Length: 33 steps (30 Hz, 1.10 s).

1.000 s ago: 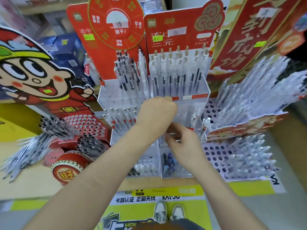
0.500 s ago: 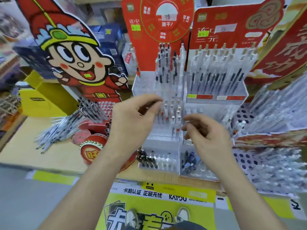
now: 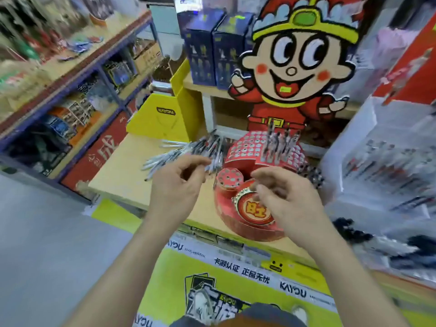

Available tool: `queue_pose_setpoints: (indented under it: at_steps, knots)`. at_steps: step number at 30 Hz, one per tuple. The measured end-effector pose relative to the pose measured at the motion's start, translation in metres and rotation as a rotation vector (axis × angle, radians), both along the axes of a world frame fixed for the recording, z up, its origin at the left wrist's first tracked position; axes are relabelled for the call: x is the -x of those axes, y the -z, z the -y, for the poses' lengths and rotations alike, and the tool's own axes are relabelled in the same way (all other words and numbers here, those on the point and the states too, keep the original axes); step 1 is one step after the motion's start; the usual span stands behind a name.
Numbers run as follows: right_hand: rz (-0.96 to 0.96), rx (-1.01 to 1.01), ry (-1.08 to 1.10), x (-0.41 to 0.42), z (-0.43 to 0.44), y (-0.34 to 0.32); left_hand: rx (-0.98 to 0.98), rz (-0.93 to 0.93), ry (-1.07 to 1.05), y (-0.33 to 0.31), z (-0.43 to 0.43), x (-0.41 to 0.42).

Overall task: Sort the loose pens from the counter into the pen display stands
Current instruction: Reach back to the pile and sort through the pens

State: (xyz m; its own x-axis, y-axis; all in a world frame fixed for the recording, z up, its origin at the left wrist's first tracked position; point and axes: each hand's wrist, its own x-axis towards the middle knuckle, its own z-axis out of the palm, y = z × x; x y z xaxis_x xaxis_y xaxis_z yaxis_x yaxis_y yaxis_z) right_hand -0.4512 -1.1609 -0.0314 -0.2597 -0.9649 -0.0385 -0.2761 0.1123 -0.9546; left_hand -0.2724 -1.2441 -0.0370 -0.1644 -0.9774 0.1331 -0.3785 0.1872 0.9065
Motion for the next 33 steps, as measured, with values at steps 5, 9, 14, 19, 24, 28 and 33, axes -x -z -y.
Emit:
queue_pose_setpoints:
  at_steps: [5, 9, 14, 19, 24, 28, 33]
  knots:
    - [0.206, -0.292, -0.028, -0.080, 0.057, 0.034, -0.110, 0.233, -0.013, 0.049, 0.046, -0.069]
    - [0.425, -0.481, 0.061, -0.114, 0.104, 0.082, -0.174, 0.484, 0.072, 0.088, 0.083, -0.093]
    - [0.629, -0.631, 0.302, -0.131, 0.150, 0.134, -0.154, 0.844, 0.230, 0.140, 0.134, -0.102]
    - [0.772, -0.693, 0.417, -0.148, 0.183, 0.164, -0.168, 1.043, 0.263, 0.180, 0.184, -0.124]
    - [0.891, -0.711, 0.538, -0.173, 0.205, 0.176, -0.165, 1.066, 0.304, 0.205, 0.224, -0.138]
    - [0.966, -0.665, 0.644, -0.204, 0.225, 0.182, -0.027, 1.036, 0.370, 0.207, 0.240, -0.142]
    - [1.012, -0.580, 0.793, -0.255, 0.258, 0.184, -0.032, 1.030, 0.572, 0.211, 0.247, -0.148]
